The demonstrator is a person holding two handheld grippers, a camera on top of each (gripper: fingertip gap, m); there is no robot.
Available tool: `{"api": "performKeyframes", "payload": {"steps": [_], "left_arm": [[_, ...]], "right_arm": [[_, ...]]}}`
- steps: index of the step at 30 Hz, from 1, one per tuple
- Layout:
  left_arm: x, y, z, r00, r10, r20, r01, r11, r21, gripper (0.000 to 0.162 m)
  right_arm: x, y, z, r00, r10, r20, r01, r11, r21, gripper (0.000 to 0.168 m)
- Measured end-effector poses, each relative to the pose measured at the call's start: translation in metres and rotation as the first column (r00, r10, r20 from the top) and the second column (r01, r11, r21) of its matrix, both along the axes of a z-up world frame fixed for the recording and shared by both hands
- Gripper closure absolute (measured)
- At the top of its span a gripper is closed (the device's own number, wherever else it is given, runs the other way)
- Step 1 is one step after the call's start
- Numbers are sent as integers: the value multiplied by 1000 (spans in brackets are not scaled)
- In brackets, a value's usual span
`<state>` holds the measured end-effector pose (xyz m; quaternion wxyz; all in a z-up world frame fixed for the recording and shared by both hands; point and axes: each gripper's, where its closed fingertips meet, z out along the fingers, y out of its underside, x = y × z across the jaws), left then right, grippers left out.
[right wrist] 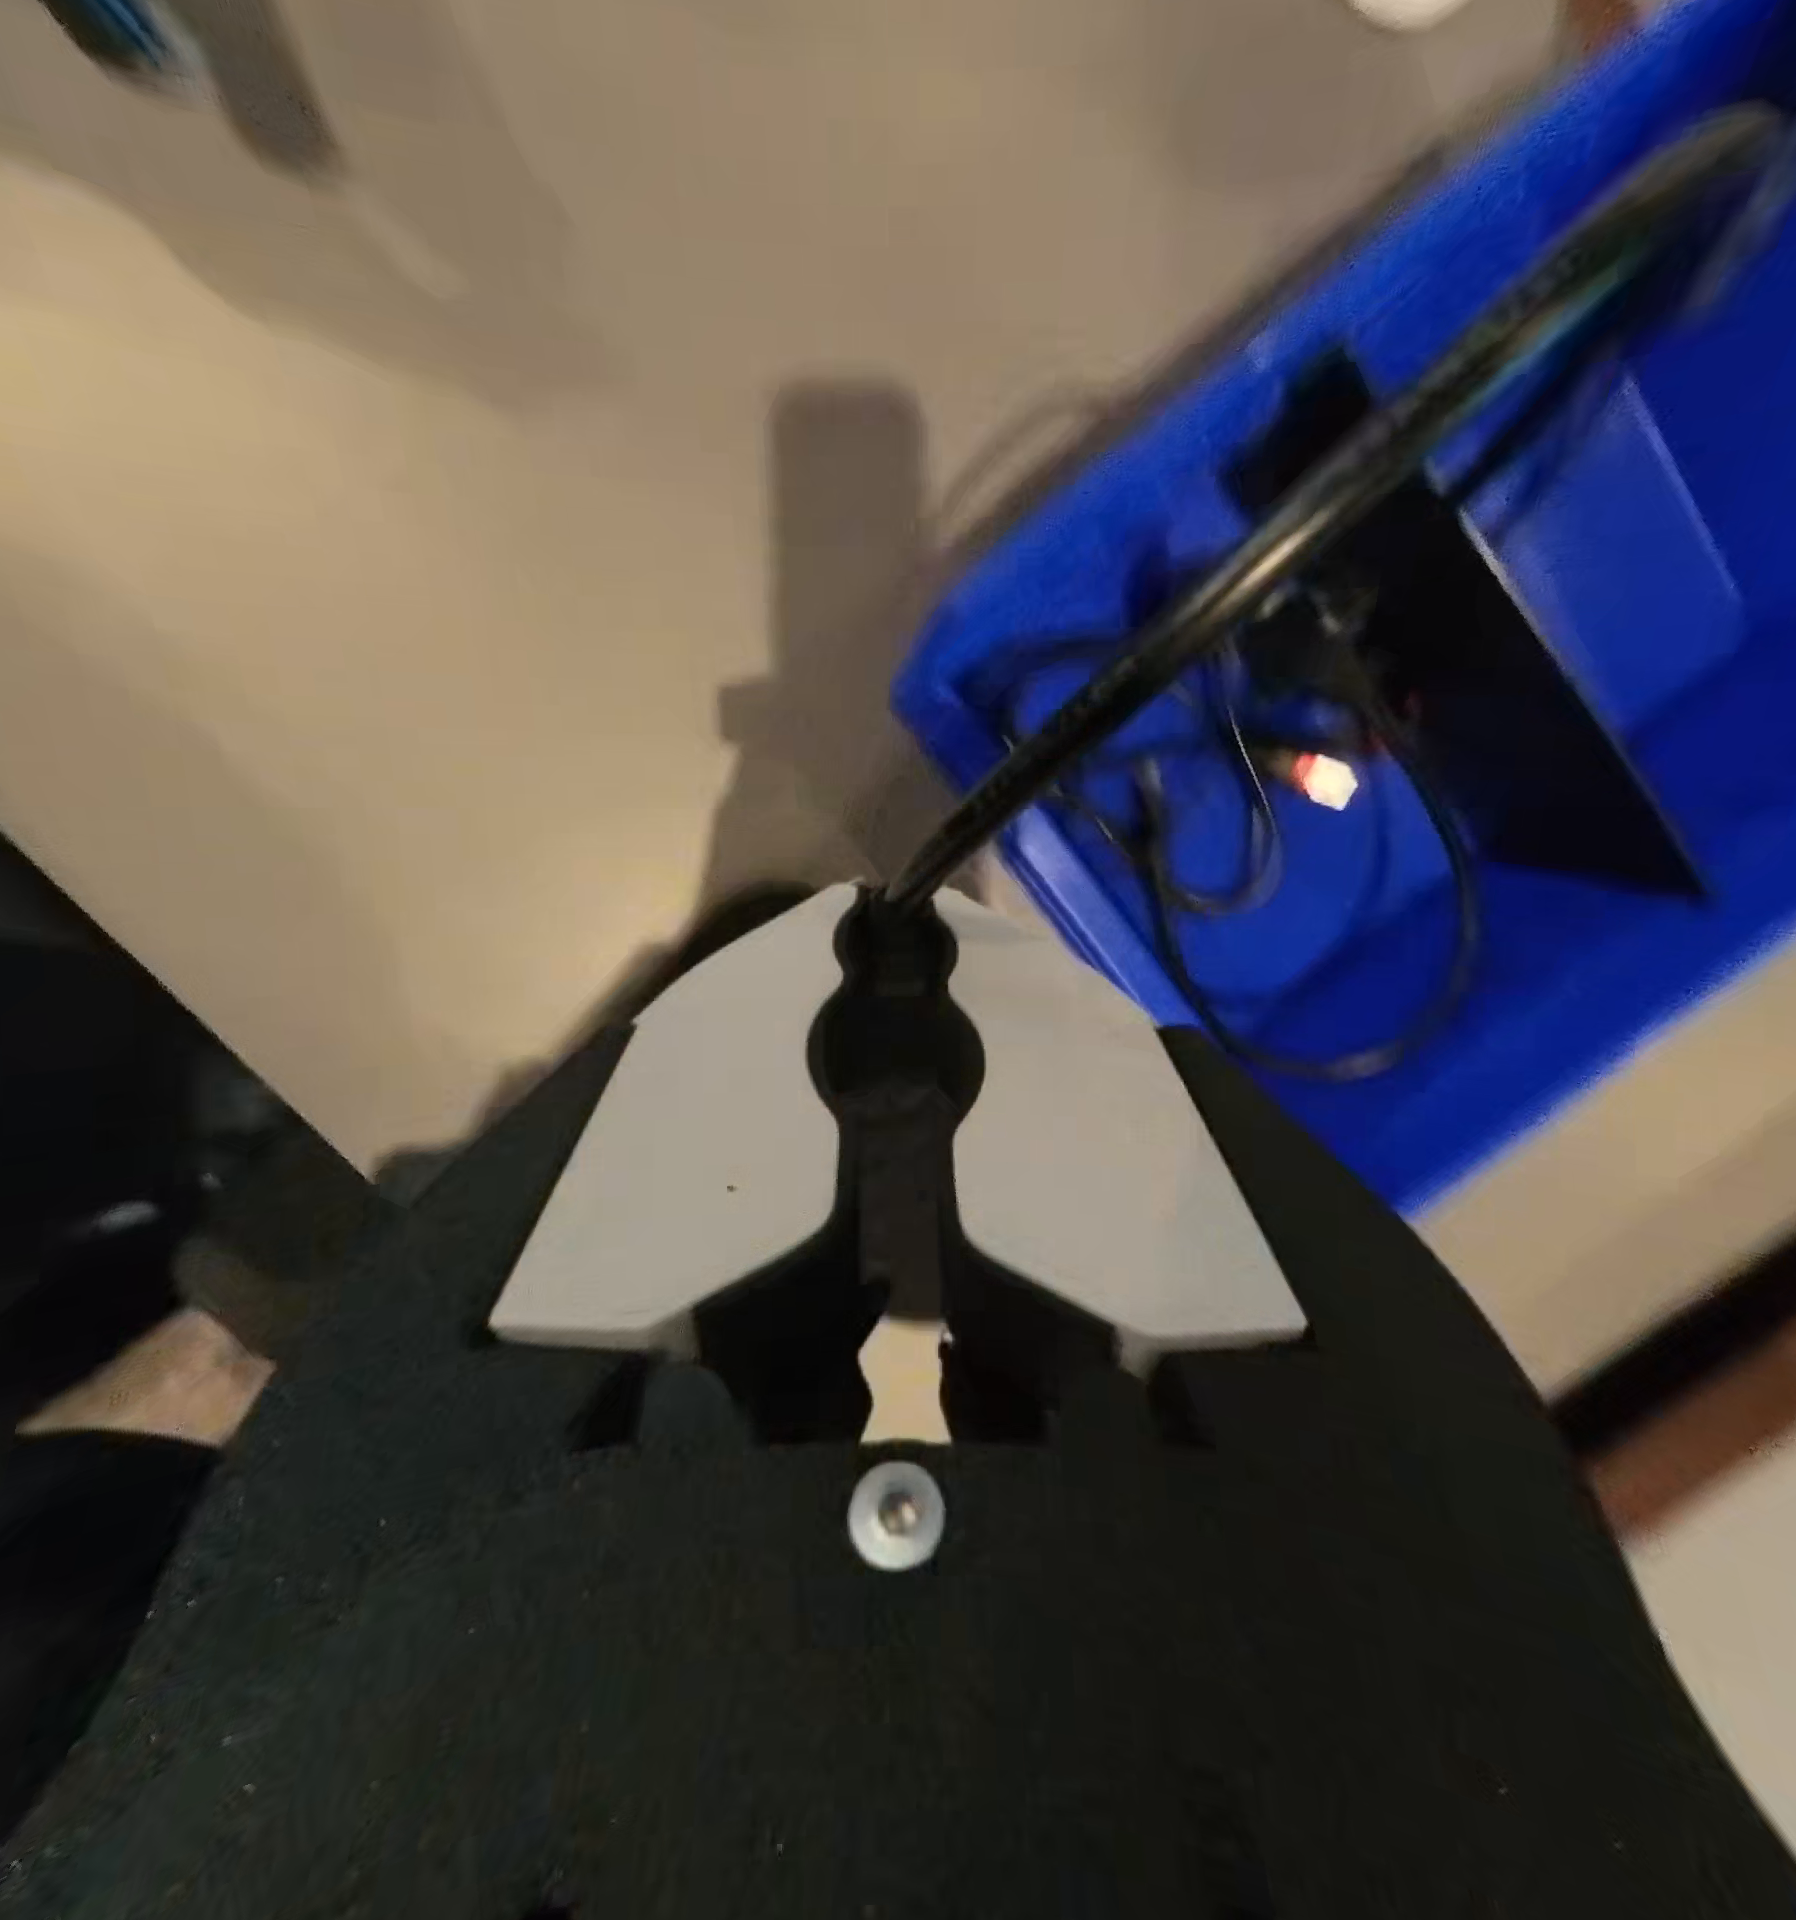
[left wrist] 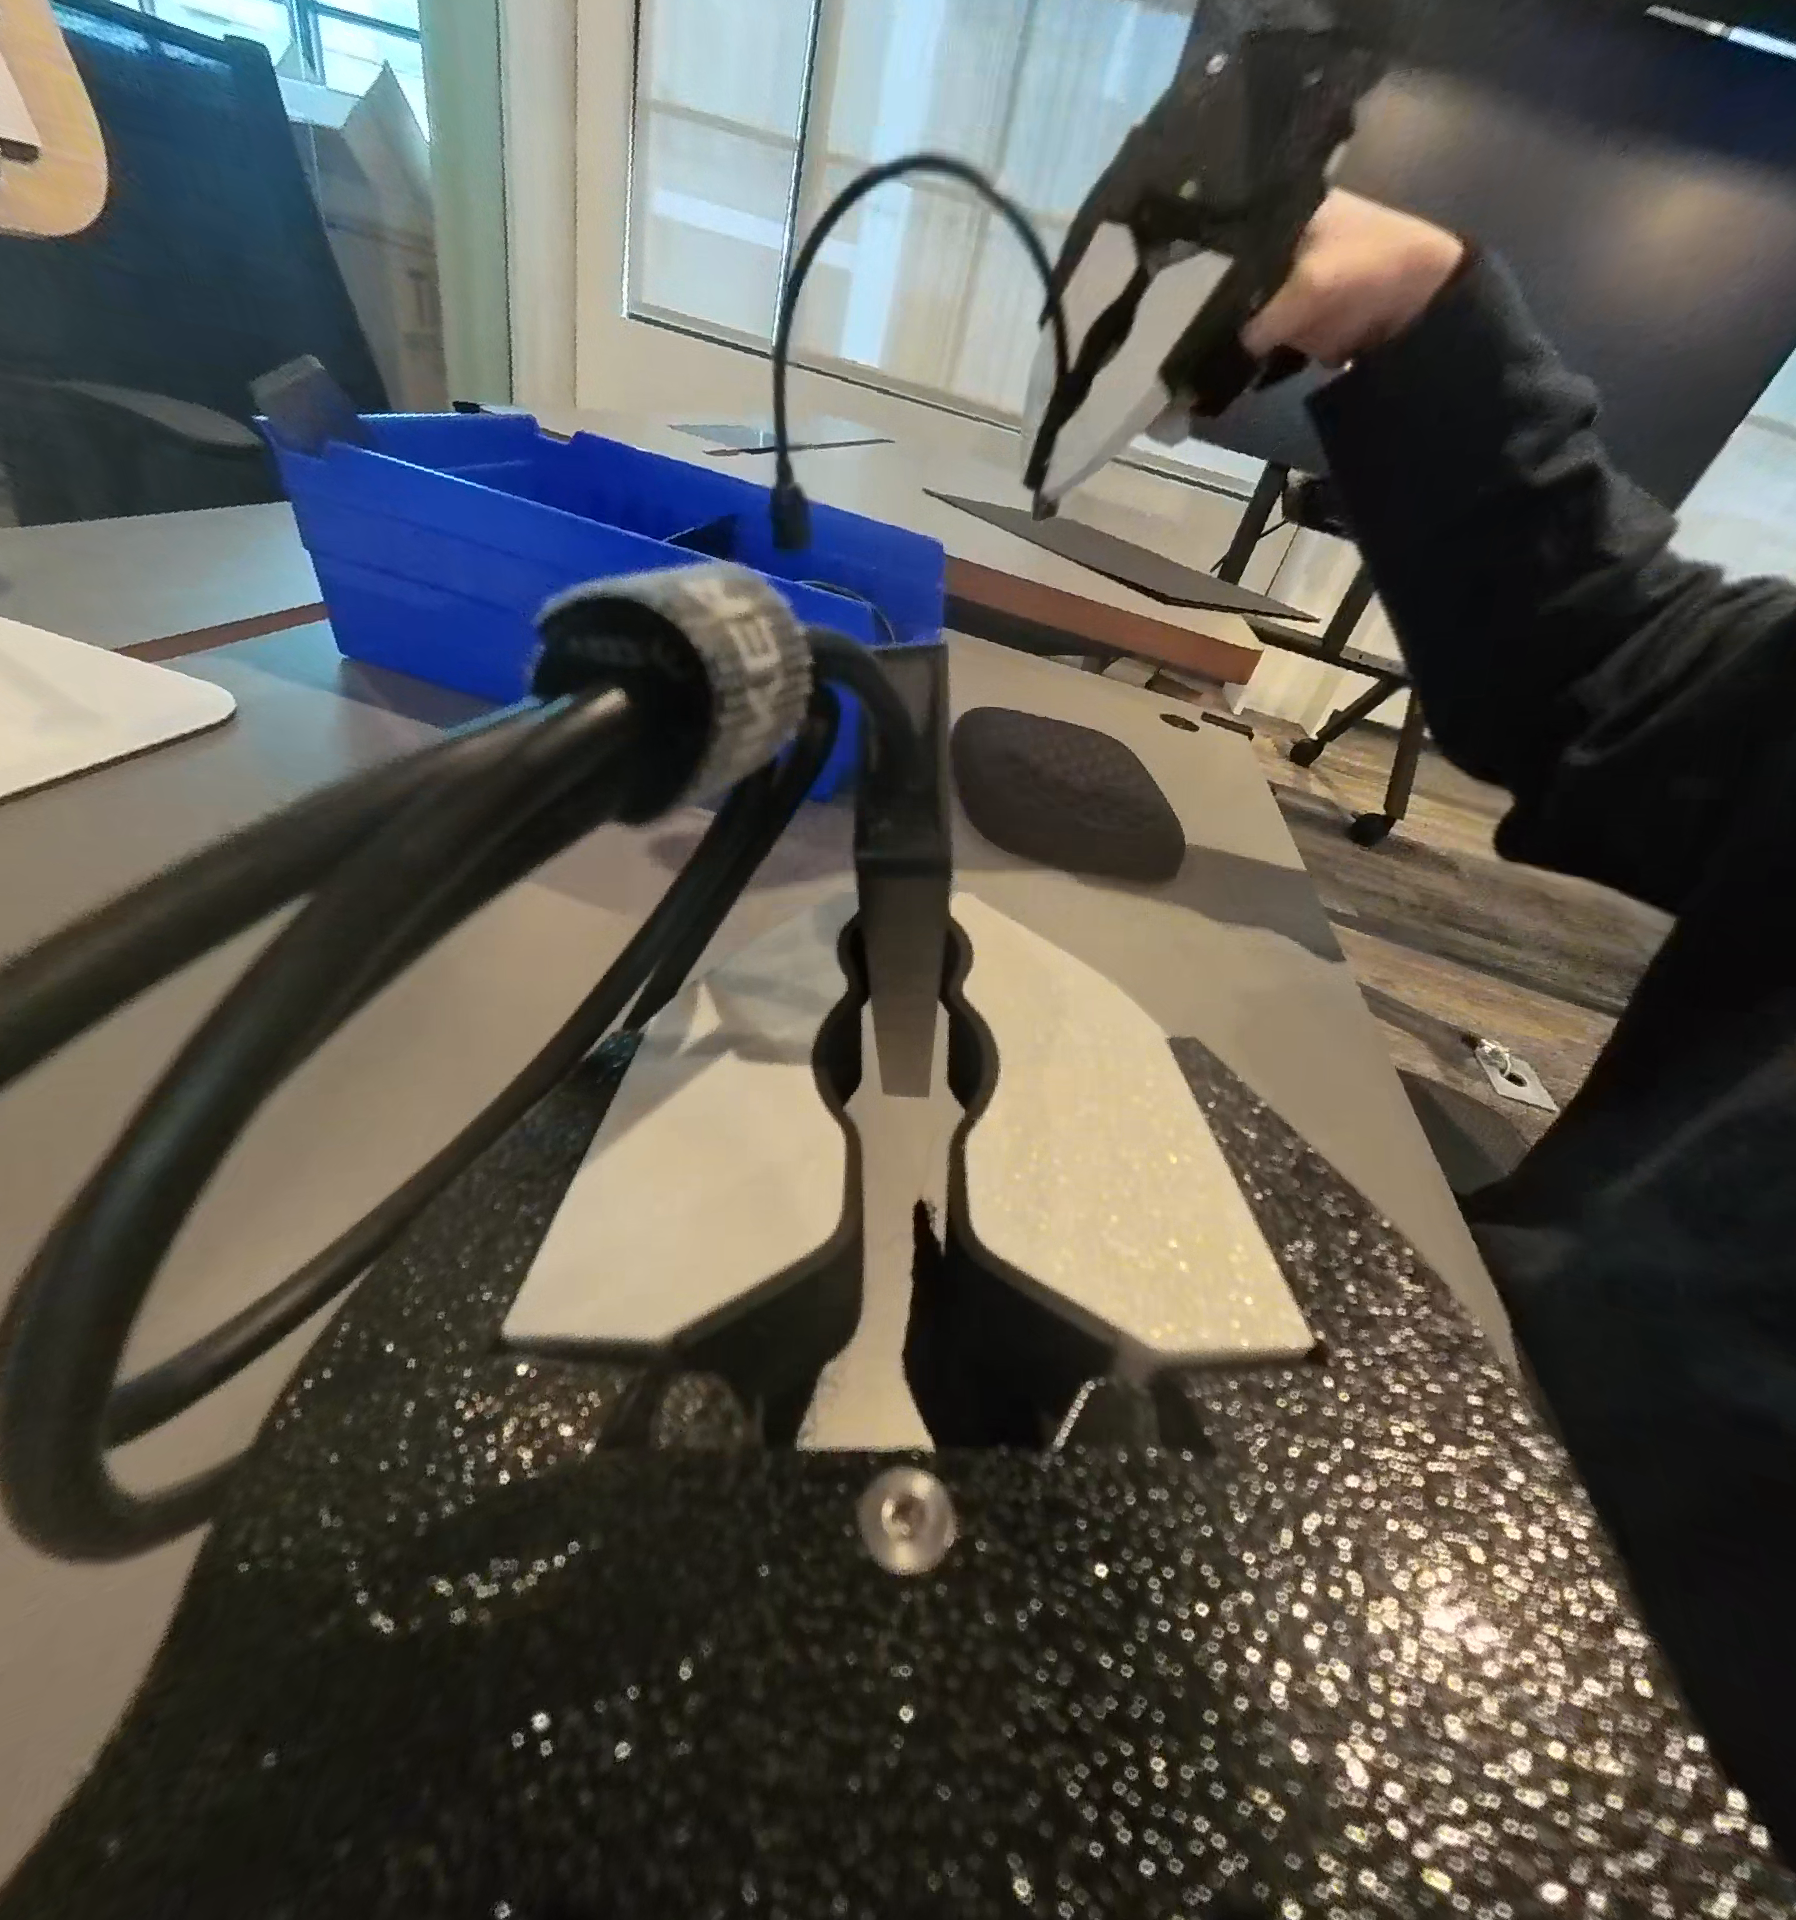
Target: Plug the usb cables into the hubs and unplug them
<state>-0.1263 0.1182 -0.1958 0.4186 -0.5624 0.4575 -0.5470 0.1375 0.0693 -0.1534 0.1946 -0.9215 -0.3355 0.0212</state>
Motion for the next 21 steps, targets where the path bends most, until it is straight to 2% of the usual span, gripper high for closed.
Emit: {"api": "performKeyframes", "payload": {"steps": [2,4,7,10,12,14,17,21], "left_arm": [[1,-1,-1,1000,-6,2,6,1000,-8,151],[1,-2,-1,1000,-13,4,13,1000,-16,151],[1,-3,1,1000,-24,18,24,999,-28,151],[2,-4,4,999,-34,35,36,998,-45,151],[2,-5,4,999,-37,35,38,998,-44,151],[3,-6,5,999,-38,34,40,998,-42,151],[3,-6,5,998,-41,38,43,998,-45,151],[4,-7,4,998,-44,36,46,998,-51,151]], "right_arm": [[28,2,-13,988,-9,156,23,996,-89,159],[58,10,-24,934,7,358,48,988,-145,159],[100,25,-31,739,97,667,72,972,-222,159],[109,45,-45,590,227,775,18,956,-293,159],[108,60,-58,545,282,790,-46,951,-307,159],[103,70,-72,567,301,767,-94,949,-302,159],[100,74,-85,658,298,691,-119,948,-295,158],[105,63,-84,778,256,574,-90,949,-302,129]]}}
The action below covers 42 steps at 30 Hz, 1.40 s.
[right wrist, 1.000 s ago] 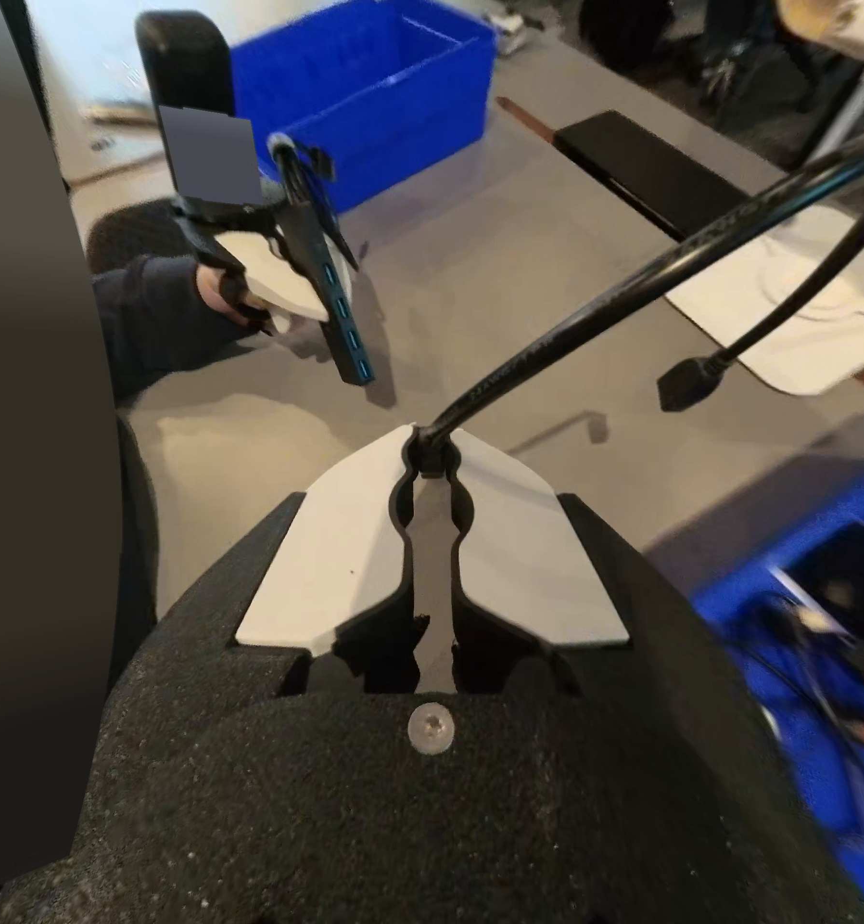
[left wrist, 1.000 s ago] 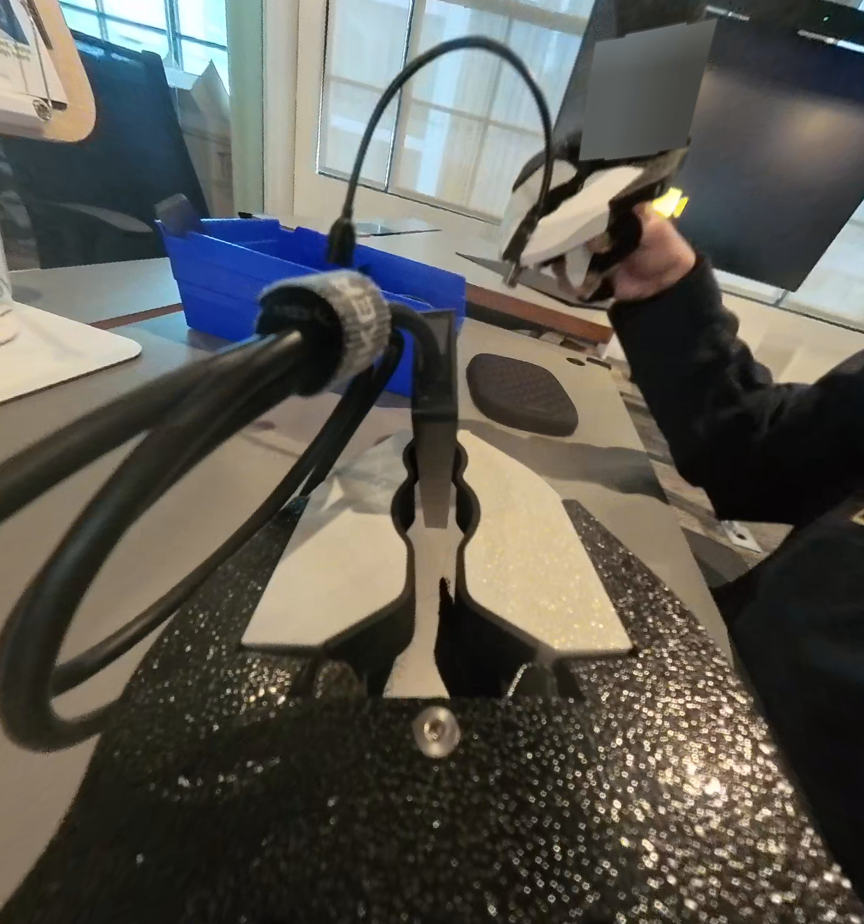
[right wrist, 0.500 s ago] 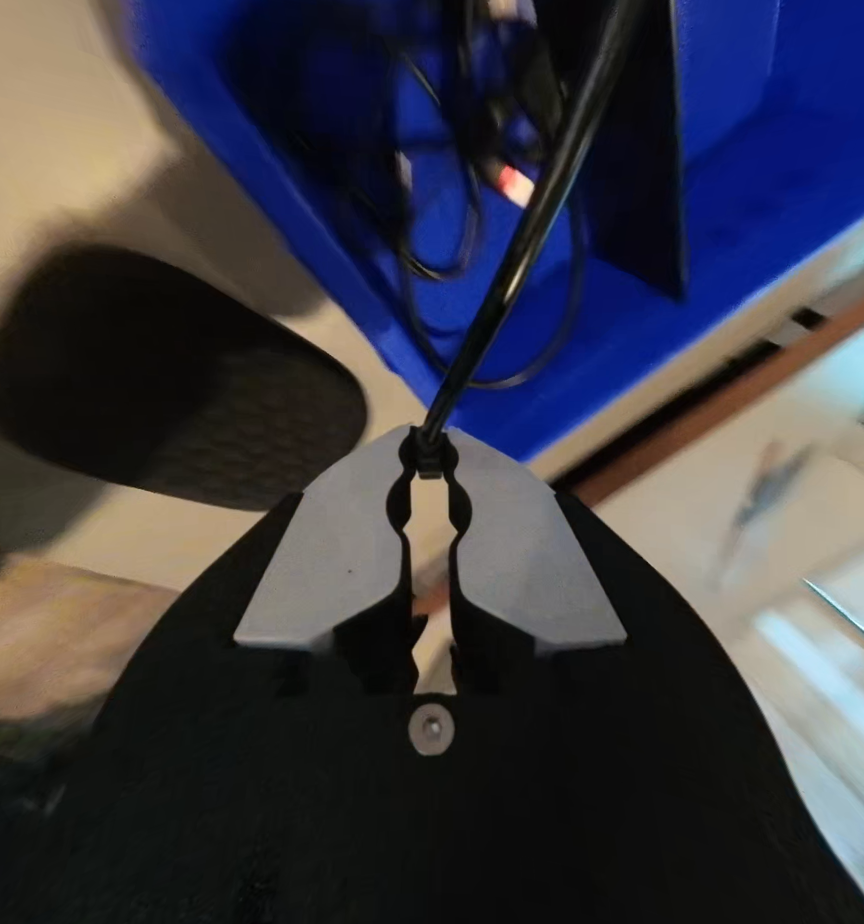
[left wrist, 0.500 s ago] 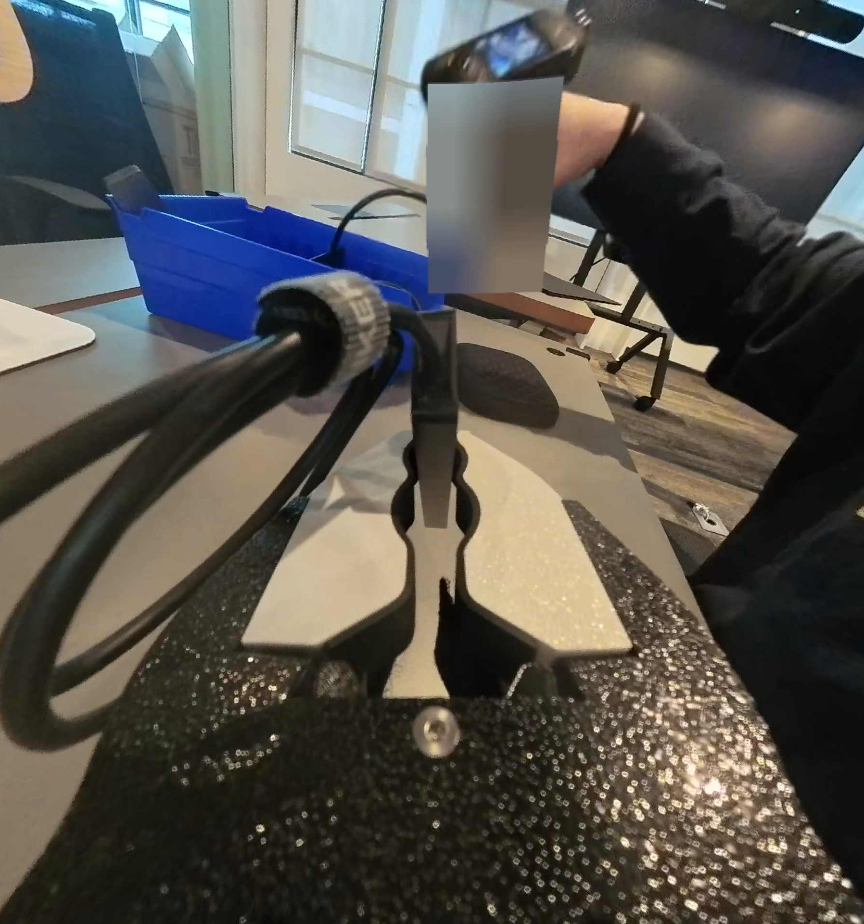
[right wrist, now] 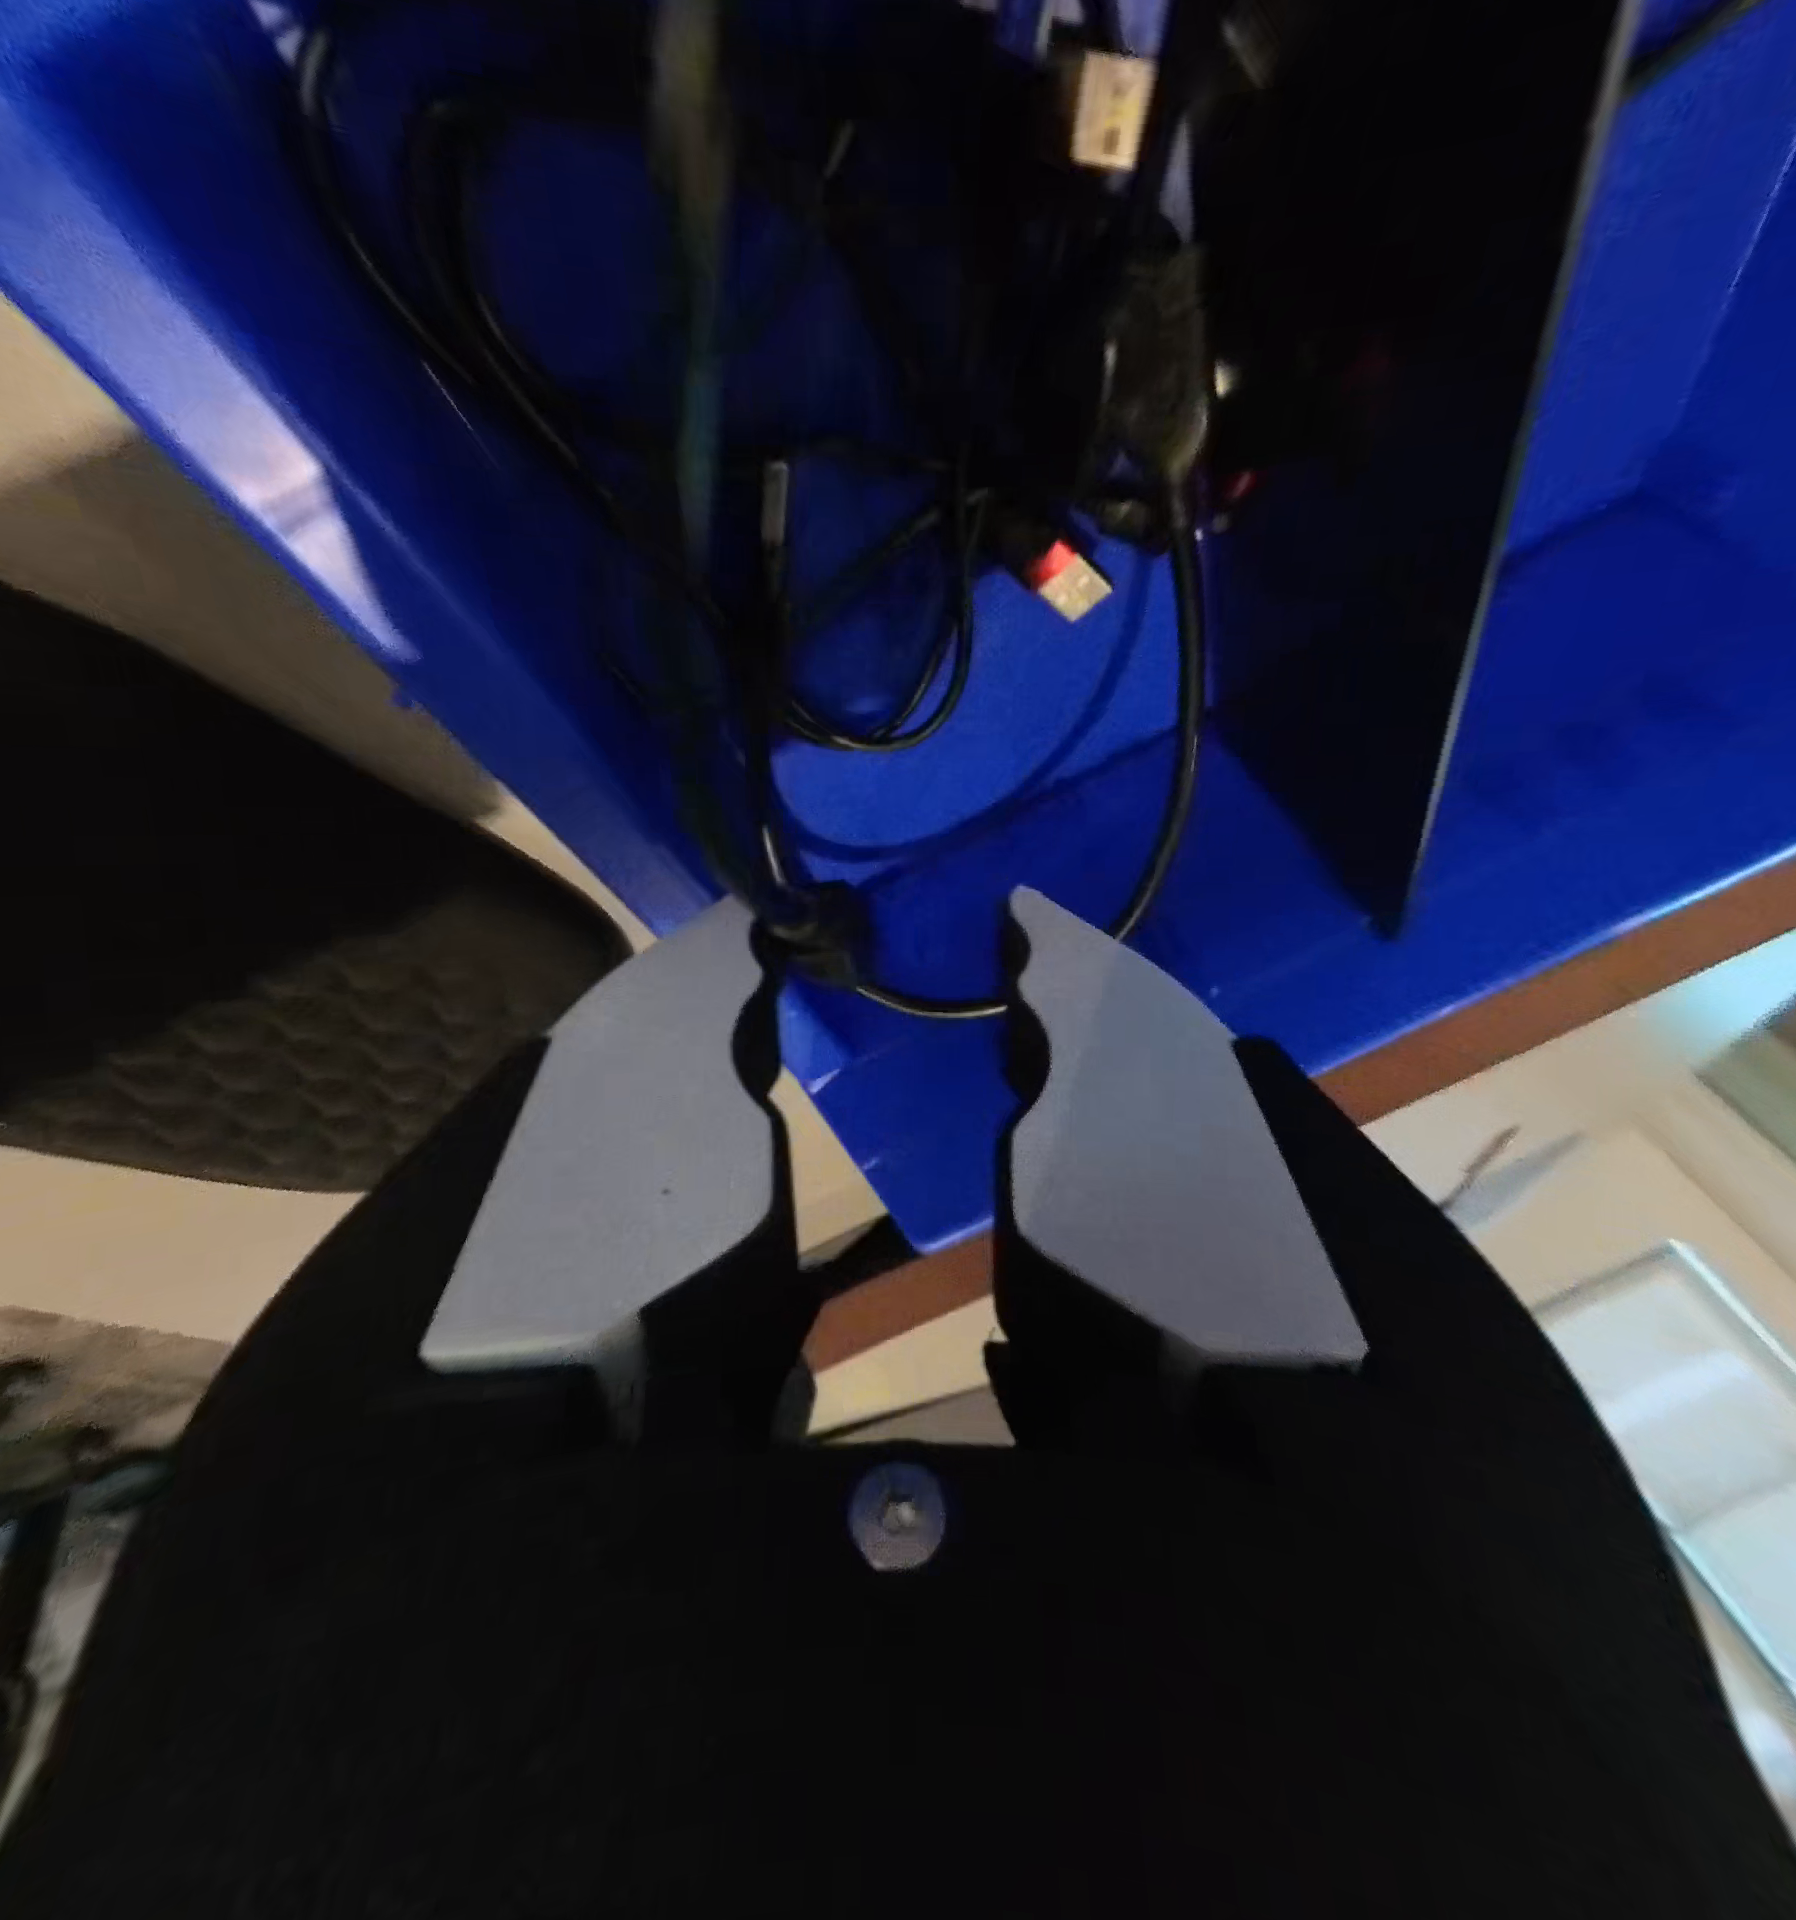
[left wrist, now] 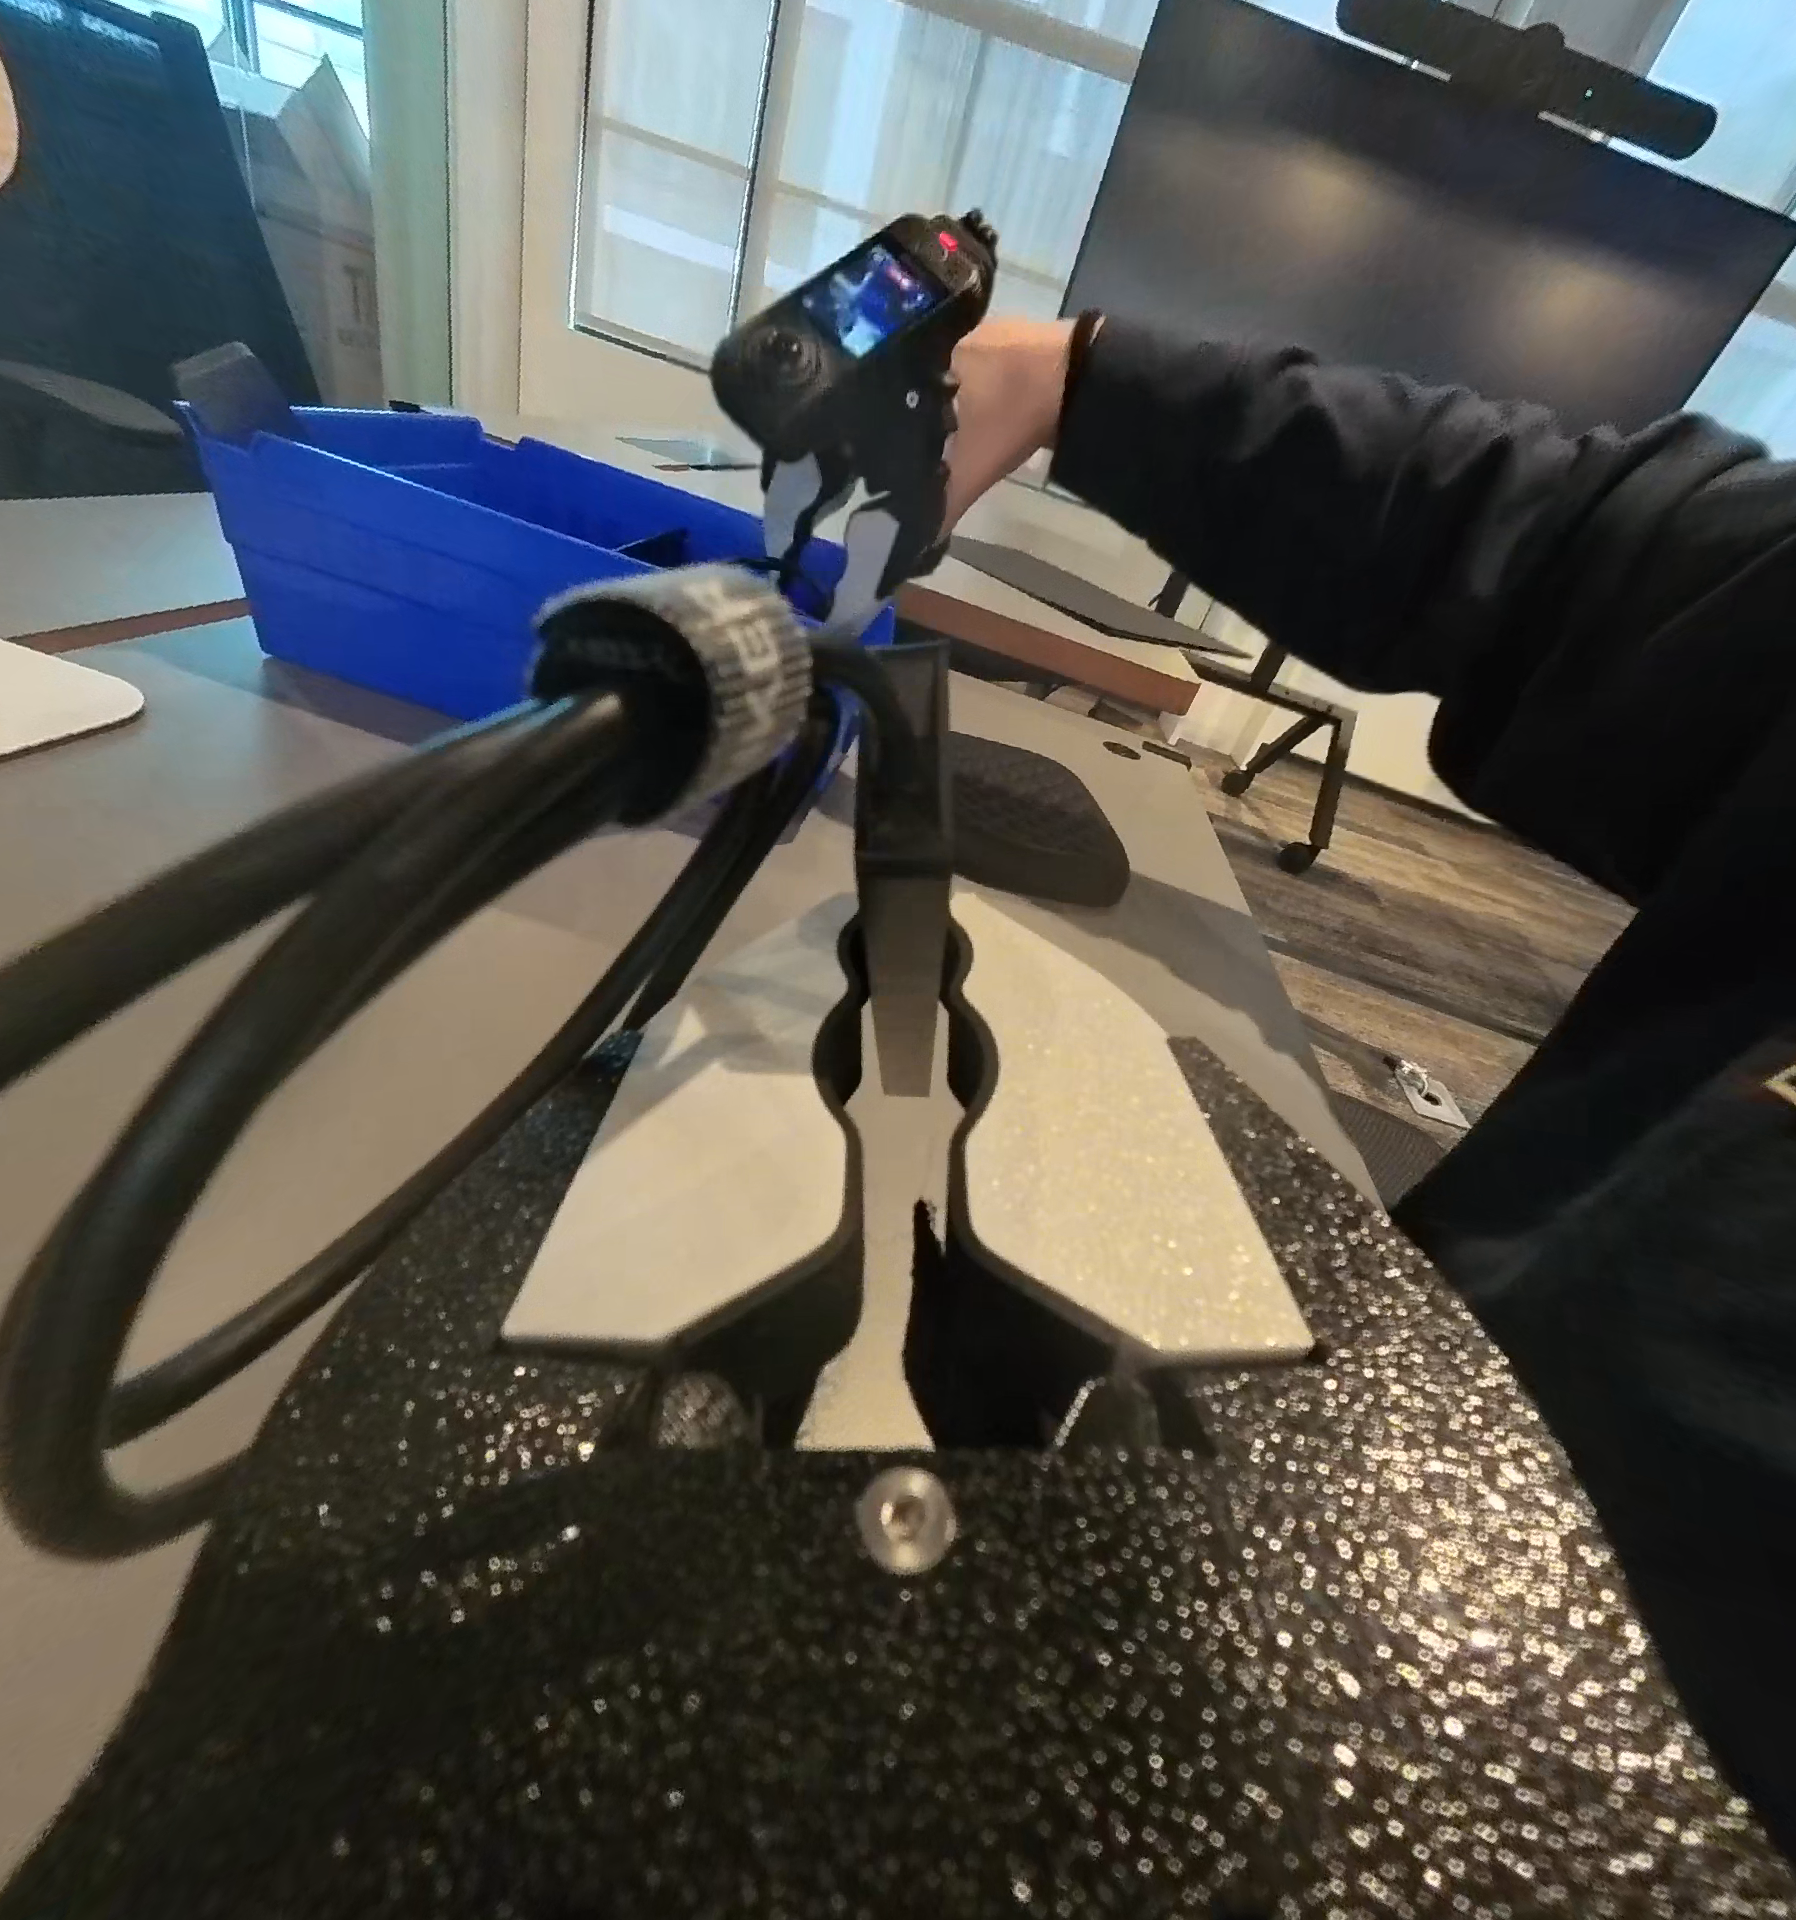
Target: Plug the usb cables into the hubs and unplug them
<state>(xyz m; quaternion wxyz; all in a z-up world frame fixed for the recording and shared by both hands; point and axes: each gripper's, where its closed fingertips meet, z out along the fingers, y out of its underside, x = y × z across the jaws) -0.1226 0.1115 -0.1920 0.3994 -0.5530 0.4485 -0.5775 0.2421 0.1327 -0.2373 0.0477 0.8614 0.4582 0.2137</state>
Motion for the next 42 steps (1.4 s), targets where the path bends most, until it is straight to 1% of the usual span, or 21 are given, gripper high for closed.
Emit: {"api": "performKeyframes", "payload": {"steps": [2,4,6,9,10,12,14,16,22,25,27,29,31,33,34,36,37,38,39,40,42], "left_arm": [[0,0,0,1000,-1,1,1,1000,-1,151],[1,-1,1,1000,-1,5,1,1000,-3,151],[1,-1,1,1000,-5,9,5,1000,-5,151],[1,-2,2,1000,-7,12,7,1000,-2,151],[1,-3,2,1000,-8,11,8,1000,-1,151],[1,-3,2,1000,-9,11,9,1000,-1,151],[1,-4,1,1000,-13,7,13,1000,1,151],[2,-5,0,1000,-16,-1,16,1000,3,151],[4,-8,-3,999,-35,-16,35,999,4,151],[5,-10,-4,999,-41,-20,41,999,8,151],[5,-10,-4,999,-43,-21,43,999,8,151],[5,-10,-3,999,-42,-17,42,999,7,151],[5,-9,-3,999,-38,-12,38,999,3,151],[4,-8,-2,999,-35,-8,35,999,1,151],[4,-8,-3,999,-33,-8,33,999,2,151],[4,-7,-3,1000,-28,-5,28,1000,12,151],[4,-7,-2,1000,-27,-4,27,999,17,151],[4,-8,-2,1000,-28,-2,28,999,22,151],[4,-9,-2,999,-32,0,32,999,28,151],[4,-10,-1,999,-37,4,37,999,33,151],[5,-14,-1,999,-54,3,53,998,42,151]], "right_arm": [[6,-1,6,998,-29,-50,31,999,40,109],[17,1,16,998,-46,-53,51,993,107,100],[23,11,25,996,-34,-80,51,973,223,103],[36,32,37,1000,-19,-12,23,903,428,129],[36,34,34,1000,-26,-11,28,894,447,131],[34,32,15,998,-54,-36,64,907,416,131],[29,24,-4,998,-34,-44,47,943,329,130],[30,14,-11,1000,-7,-16,11,971,240,122],[37,-9,13,999,53,-4,-52,994,96,105],[45,-20,25,998,57,41,-58,998,32,105],[50,-24,32,996,51,73,-52,999,13,105],[43,-17,40,999,3,45,-6,997,74,110],[2,-1,46,986,-49,-161,79,979,188,124],[-70,16,56,891,-11,-453,150,950,273,127],[-115,20,63,798,42,-601,168,943,289,129],[-214,10,83,515,121,-849,147,963,226,128],[-259,-1,94,365,137,-921,110,976,189,127],[-296,-11,101,259,146,-955,72,983,169,126],[-323,-18,101,229,159,-960,42,984,173,127],[-344,-23,96,237,196,-951,-9,980,200,126],[-368,-22,80,330,302,-894,-84,953,291,125]]}}
